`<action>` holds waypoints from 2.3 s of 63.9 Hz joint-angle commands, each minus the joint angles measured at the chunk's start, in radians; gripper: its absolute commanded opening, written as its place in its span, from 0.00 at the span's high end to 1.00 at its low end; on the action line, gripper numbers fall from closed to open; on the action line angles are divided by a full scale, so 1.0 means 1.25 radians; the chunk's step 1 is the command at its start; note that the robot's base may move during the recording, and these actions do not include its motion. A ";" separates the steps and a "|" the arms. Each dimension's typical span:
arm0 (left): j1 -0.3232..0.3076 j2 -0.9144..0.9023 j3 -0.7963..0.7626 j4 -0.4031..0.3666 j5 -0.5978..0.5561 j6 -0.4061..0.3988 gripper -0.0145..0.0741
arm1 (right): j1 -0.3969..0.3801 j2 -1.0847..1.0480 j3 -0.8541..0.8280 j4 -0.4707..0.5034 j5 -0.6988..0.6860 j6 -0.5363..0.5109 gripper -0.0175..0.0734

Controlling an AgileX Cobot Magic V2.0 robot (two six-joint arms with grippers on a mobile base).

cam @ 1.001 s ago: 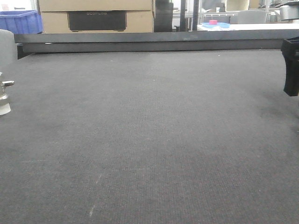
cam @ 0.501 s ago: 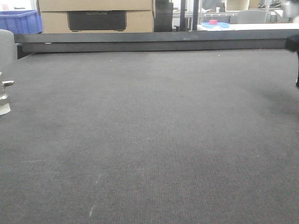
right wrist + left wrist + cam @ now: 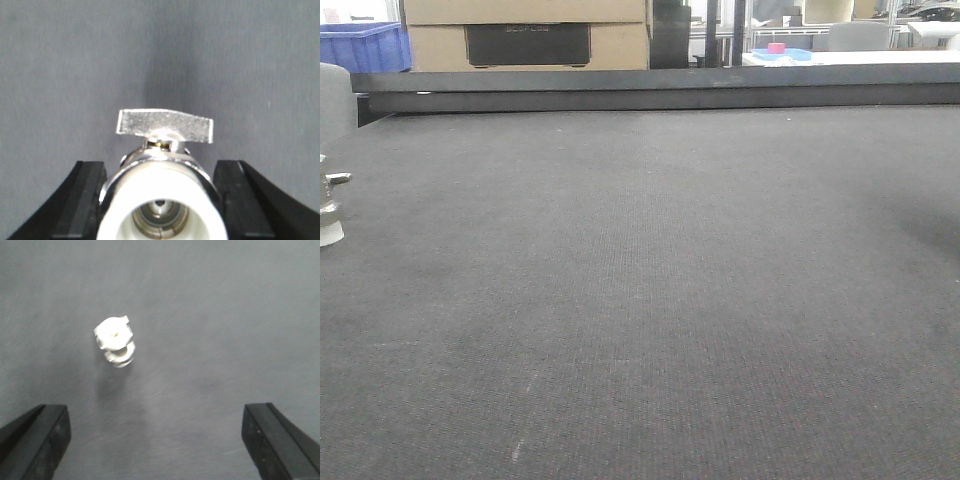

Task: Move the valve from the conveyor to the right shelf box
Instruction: 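Close the left gripper around the second white-capped brass valve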

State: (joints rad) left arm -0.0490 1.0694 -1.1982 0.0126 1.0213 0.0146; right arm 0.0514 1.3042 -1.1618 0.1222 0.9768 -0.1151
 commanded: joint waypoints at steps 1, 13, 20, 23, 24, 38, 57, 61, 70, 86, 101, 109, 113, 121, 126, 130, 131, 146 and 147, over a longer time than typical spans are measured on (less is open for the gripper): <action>-0.002 0.097 -0.074 0.038 0.041 -0.012 0.16 | 0.000 -0.036 0.011 -0.005 -0.029 -0.006 0.98; 0.035 0.298 -0.211 0.037 0.132 0.017 0.16 | 0.000 -0.049 0.013 -0.005 -0.019 -0.006 0.98; 0.077 0.390 -0.277 -0.039 0.160 0.066 0.16 | 0.000 -0.049 0.013 -0.005 -0.016 -0.006 0.98; 0.095 0.428 -0.296 -0.066 0.160 0.074 0.16 | 0.000 -0.049 0.013 -0.005 -0.016 -0.006 0.98; 0.100 0.438 -0.302 -0.070 0.159 0.077 0.16 | 0.000 -0.049 0.013 -0.005 -0.016 -0.006 0.98; 0.116 0.546 -0.347 -0.071 0.105 0.115 0.16 | 0.000 -0.049 0.013 -0.005 -0.016 -0.006 0.98; 0.115 0.641 -0.346 -0.075 0.098 0.116 0.16 | 0.000 -0.049 0.013 -0.005 -0.016 -0.006 0.98; 0.115 0.654 -0.346 -0.073 0.098 0.116 0.16 | 0.000 -0.049 0.013 -0.005 -0.016 -0.006 0.98; 0.115 0.674 -0.346 -0.070 0.095 0.099 0.16 | 0.000 -0.049 0.013 -0.005 -0.016 -0.006 0.98; 0.115 0.703 -0.346 -0.059 0.089 0.047 0.16 | 0.000 -0.049 0.013 -0.005 -0.016 -0.006 0.98; 0.115 0.711 -0.346 -0.059 0.089 0.042 0.16 | 0.000 -0.049 0.013 -0.005 -0.016 -0.006 0.98; 0.115 0.711 -0.346 -0.059 0.083 0.034 0.29 | 0.000 -0.049 0.013 -0.005 -0.016 -0.006 0.98; 0.115 0.711 -0.346 -0.059 0.077 0.020 0.43 | 0.000 -0.049 0.013 -0.005 -0.016 -0.006 0.98; 0.115 0.711 -0.346 -0.066 0.077 0.020 0.80 | 0.000 -0.049 0.013 -0.005 -0.014 -0.006 0.98; 0.115 0.707 -0.346 -0.066 0.094 0.020 0.96 | 0.000 -0.049 0.013 -0.005 -0.014 -0.006 0.98; 0.115 0.696 -0.346 -0.066 0.107 0.020 0.96 | 0.000 -0.049 0.013 -0.005 -0.009 -0.006 0.98; 0.115 0.693 -0.346 -0.066 0.112 0.020 0.96 | 0.000 -0.050 0.013 -0.005 -0.008 -0.006 0.98; 0.104 0.575 -0.346 -0.066 0.141 0.020 0.96 | 0.000 -0.081 0.000 -0.005 0.000 -0.006 0.98; 0.102 0.563 -0.346 -0.066 0.141 0.020 0.96 | 0.000 -0.084 -0.003 -0.005 0.000 -0.006 0.98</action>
State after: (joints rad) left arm 0.0920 1.8724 -1.6200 -0.0612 1.1905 0.0493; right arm 0.0514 1.2355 -1.1431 0.1222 1.0040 -0.1173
